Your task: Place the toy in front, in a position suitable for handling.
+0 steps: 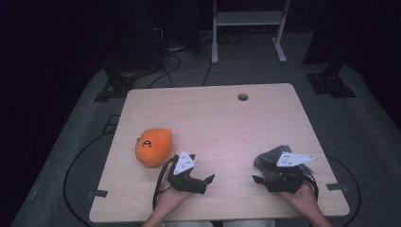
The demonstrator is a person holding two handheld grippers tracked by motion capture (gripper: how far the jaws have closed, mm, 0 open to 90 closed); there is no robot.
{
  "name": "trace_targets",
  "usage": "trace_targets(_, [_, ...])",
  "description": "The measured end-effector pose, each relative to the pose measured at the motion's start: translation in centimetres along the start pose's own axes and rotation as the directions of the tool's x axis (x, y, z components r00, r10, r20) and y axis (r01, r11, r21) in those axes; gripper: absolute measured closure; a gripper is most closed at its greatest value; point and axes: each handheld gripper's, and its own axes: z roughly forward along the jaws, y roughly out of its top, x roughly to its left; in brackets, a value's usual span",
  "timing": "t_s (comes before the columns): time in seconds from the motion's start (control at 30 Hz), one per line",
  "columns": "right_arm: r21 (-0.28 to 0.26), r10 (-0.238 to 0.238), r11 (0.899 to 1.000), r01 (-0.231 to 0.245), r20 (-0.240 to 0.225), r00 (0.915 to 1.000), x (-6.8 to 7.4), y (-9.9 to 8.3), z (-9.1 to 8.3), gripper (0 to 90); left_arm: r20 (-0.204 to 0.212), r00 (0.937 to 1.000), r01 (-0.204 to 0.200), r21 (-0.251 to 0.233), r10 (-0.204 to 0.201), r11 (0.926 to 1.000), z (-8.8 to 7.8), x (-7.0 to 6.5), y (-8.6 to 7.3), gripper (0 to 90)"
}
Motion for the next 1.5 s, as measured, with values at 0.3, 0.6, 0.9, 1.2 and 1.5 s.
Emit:
trace_targets(0.3, [0.001,0.018,1.0,-0.018,-0.018,0.9997,-0.5,-0.1,0.1,32.4,-0.047,0.9983,0.03,-0.055,-0.033,0.998,-1.2,1.3,1.1,5.7])
trace_targets(0.6, [-0.012,0.018,1.0,-0.018,-0.002,0.9998,-0.2,0.0,-0.4,32.4,-0.158,0.9846,0.056,-0.123,-0.075,0.9908,-4.3,4.1,2.3,3.7])
trace_targets(0.9, [-0.019,0.026,0.999,-0.026,0.0,0.9997,-0.5,0.0,-0.5,32.5,-0.297,0.9456,0.086,-0.164,-0.133,0.9827,-7.8,7.9,1.7,2.9])
trace_targets(1.2, [-0.032,0.03,0.999,-0.03,0.0,0.9996,-0.5,0.0,-0.7,32.6,-0.404,0.8888,0.154,-0.182,-0.217,0.9711,-9.7,11.1,-0.4,3.0])
trace_targets(1.5, [-0.048,0.045,0.998,-0.044,0.02,0.9988,-0.9,0.0,-1.3,33.2,-0.42,0.8605,0.272,-0.099,-0.288,0.9572,-8.2,12.4,-2.0,3.4])
